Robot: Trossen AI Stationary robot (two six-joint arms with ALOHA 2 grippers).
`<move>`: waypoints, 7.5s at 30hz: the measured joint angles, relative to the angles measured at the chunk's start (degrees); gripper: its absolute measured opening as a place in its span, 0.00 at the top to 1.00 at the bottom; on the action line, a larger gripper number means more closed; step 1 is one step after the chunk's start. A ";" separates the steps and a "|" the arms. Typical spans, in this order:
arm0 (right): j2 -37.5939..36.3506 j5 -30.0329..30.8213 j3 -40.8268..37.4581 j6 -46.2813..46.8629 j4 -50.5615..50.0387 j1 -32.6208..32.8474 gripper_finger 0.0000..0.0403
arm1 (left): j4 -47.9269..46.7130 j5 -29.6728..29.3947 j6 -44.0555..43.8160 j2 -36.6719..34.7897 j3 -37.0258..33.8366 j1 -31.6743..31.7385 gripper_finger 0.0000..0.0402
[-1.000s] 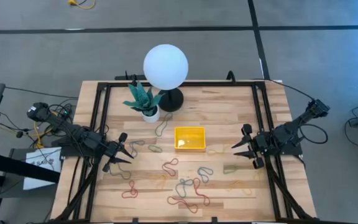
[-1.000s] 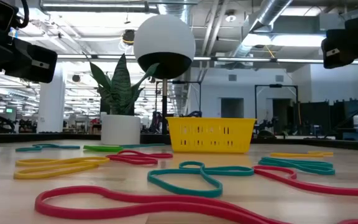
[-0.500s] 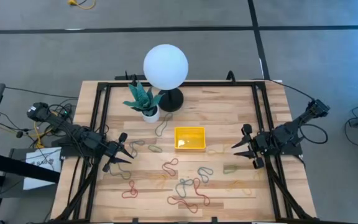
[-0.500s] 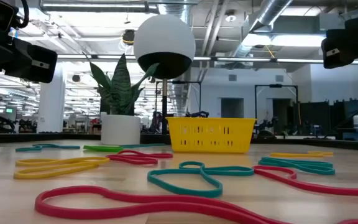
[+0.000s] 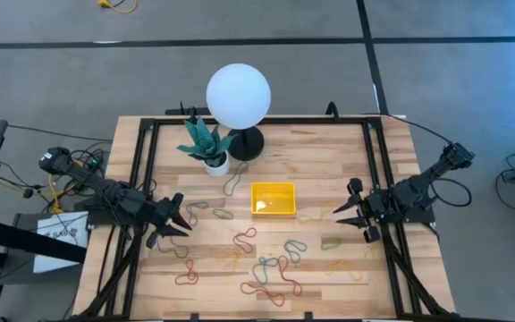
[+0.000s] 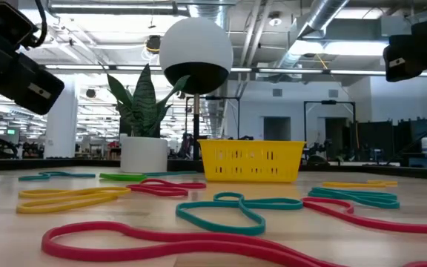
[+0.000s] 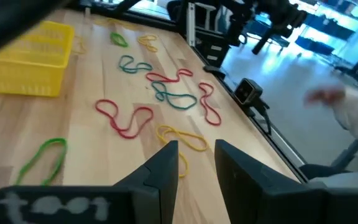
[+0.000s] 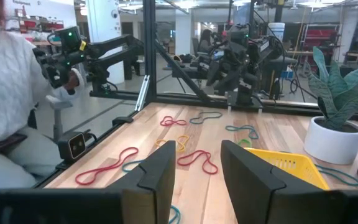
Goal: Pick and place items into bin
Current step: Put the blue rubber band into the yellow bin
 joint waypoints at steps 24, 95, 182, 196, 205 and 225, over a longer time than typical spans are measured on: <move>-0.02 2.99 -0.02 2.96 4.70 0.00 0.70 | -22.82 -18.35 -6.87 0.04 15.46 0.20 0.77; 28.29 11.65 15.82 8.02 -3.17 -13.77 0.70 | -18.11 -30.49 -37.63 51.52 13.50 4.13 1.00; 43.34 11.82 15.82 20.56 1.27 -13.38 0.70 | -60.55 -30.93 0.26 81.87 82.71 18.71 0.76; 43.34 11.89 15.80 20.55 1.04 -13.38 0.70 | -1.62 -27.48 -13.34 64.05 34.79 14.98 0.76; 43.34 11.98 15.80 20.55 1.05 -13.38 0.70 | 6.83 -29.16 -12.70 71.19 30.80 22.53 0.76; 43.34 12.02 15.80 20.57 0.58 -13.49 0.70 | 17.47 -33.36 -17.51 85.41 31.32 23.96 0.76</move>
